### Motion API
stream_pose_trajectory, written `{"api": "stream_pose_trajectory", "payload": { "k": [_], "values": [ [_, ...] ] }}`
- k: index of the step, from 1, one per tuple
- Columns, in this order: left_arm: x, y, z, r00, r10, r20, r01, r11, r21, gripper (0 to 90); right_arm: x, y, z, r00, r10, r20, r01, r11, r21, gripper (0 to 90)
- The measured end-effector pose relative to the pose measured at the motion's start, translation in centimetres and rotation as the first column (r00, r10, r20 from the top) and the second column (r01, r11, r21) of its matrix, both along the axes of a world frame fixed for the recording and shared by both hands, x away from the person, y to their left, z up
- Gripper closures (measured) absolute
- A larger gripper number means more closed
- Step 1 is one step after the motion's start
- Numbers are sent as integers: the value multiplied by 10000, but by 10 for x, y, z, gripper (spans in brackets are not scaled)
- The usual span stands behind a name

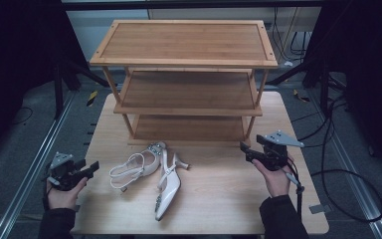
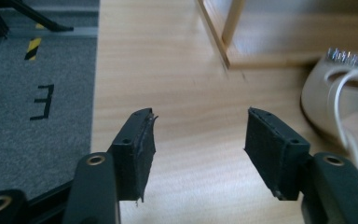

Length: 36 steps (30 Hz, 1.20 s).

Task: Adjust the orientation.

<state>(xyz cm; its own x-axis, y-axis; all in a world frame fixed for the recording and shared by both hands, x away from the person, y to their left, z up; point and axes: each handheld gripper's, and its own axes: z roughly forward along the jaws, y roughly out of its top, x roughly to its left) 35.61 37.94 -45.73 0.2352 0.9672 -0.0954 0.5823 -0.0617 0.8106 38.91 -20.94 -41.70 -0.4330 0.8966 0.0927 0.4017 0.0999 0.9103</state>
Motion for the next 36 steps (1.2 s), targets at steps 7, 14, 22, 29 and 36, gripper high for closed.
{"api": "stream_pose_trajectory", "payload": {
  "k": [7,14,22,29,36],
  "values": [
    [-3,-8,-10,9985,-472,-283,477,9987,169,474,-5,18,-4,9987,508,2,-508,9983,-274,276],
    [-7,-11,-18,9966,-636,-516,645,9978,170,501,-19,66,5,9734,2291,-70,-2289,9694,-884,541],
    [-9,-13,-19,9961,-681,-568,696,9973,251,508,-24,97,13,9333,3585,-206,-3591,9316,-562,726],
    [-13,-13,-19,9970,-591,-506,605,9978,254,504,-25,124,14,8966,4409,-416,-4427,8948,-571,883],
    [-17,-11,-20,9973,-541,-498,553,9982,231,501,-29,160,1,8496,5161,-1081,-5247,8479,-758,900]
  ]
}}
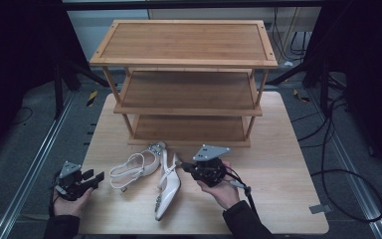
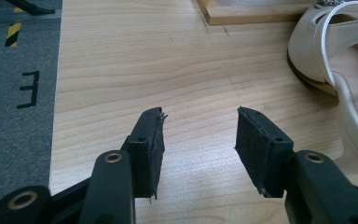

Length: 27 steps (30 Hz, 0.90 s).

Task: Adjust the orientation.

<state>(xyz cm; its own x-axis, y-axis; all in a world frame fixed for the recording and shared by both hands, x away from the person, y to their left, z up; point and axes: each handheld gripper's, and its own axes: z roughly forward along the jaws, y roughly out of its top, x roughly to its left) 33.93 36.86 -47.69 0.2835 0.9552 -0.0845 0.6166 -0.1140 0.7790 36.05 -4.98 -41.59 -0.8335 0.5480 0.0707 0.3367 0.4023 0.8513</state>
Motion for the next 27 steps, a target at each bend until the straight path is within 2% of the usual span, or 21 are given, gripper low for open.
{"api": "stream_pose_trajectory", "payload": {
  "k": [9,14,21,27],
  "values": [
    [1,0,-3,9999,-67,-97,67,10000,-26,503,-4,28,-25,9943,814,-687,-842,9957,-390,900],
    [2,-1,-3,9998,-101,-166,101,9999,13,503,-6,33,-30,9921,994,-771,-1034,9934,-497,900],
    [1,-1,-3,9998,-94,-167,94,10000,27,503,-10,27,-30,9913,961,-905,-1007,9938,-476,900],
    [2,-2,-3,9998,-119,-148,120,9999,37,503,-18,12,-32,9915,765,-1056,-837,9943,-655,900]
  ]
}}
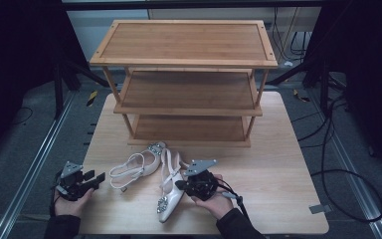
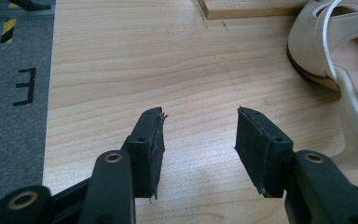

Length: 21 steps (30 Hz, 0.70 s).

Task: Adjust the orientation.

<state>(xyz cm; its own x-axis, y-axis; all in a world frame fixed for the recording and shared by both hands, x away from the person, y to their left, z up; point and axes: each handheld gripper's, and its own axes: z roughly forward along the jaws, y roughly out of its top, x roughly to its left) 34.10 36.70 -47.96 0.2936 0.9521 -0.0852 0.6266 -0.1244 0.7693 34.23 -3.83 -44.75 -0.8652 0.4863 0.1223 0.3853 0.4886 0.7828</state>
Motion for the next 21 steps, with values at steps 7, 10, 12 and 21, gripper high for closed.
{"api": "stream_pose_trajectory", "payload": {
  "k": [7,10,12,21],
  "values": [
    [1,-2,-1,9998,-96,-149,97,9999,69,500,-12,-25,-16,9982,-429,-415,419,9988,-244,900],
    [1,-1,-1,9999,-90,-134,91,9999,54,500,-15,-34,-27,9958,-742,-539,704,9951,-693,900],
    [1,-1,-1,9999,-79,-113,79,10000,19,501,-14,-36,-28,9946,-738,-724,709,9966,-424,900],
    [0,-1,0,9999,-64,-85,64,10000,26,501,-33,-42,-28,9973,-26,-735,0,9994,-360,900]
  ]
}}
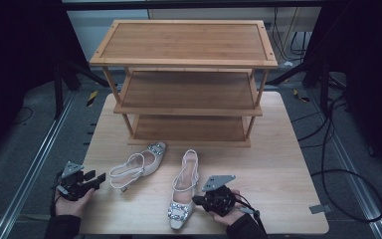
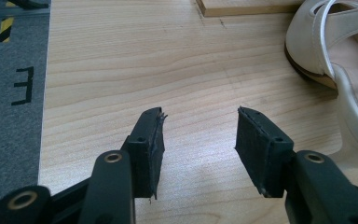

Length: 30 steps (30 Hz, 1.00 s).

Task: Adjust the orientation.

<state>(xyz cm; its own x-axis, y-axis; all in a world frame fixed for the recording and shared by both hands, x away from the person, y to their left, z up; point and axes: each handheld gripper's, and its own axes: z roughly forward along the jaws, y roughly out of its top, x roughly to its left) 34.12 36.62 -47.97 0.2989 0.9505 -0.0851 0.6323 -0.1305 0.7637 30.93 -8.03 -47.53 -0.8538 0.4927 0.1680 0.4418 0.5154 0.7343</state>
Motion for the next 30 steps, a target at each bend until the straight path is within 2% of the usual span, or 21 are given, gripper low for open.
{"api": "stream_pose_trajectory", "payload": {
  "k": [1,5,9,13,15,16,18,22,26,30],
  "values": [
    [0,0,0,10000,-5,26,5,10000,0,502,-9,1,-4,9992,395,-112,-395,9992,-10,900],
    [0,-1,1,10000,-1,30,1,10000,26,501,-21,7,-9,9966,759,-334,-767,9968,-229,900],
    [0,0,1,10000,5,41,-5,10000,7,502,-25,15,-14,9949,895,-465,-910,9953,-319,900],
    [0,0,1,10000,41,42,-41,10000,-3,503,-25,23,-16,9937,967,-563,-972,9952,-67,900],
    [0,0,1,10000,44,32,-44,10000,33,504,-26,31,-17,9956,795,-496,-795,9968,14,900],
    [0,0,1,10000,32,28,-32,10000,46,504,-27,36,-17,9967,747,-315,-748,9972,-32,900],
    [0,0,1,10000,54,52,-54,10000,30,505,-27,51,-18,9994,326,-108,-326,9995,3,900],
    [0,1,1,10000,70,59,-70,10000,14,505,-23,64,-19,9998,-70,188,70,10000,-6,900],
    [0,1,1,9999,78,87,-78,10000,-9,506,-13,80,-21,9973,-568,457,566,9984,52,900],
    [0,1,0,9999,83,88,-82,10000,-20,507,-1,94,-21,9951,-838,520,836,9965,77,900]
  ]
}}
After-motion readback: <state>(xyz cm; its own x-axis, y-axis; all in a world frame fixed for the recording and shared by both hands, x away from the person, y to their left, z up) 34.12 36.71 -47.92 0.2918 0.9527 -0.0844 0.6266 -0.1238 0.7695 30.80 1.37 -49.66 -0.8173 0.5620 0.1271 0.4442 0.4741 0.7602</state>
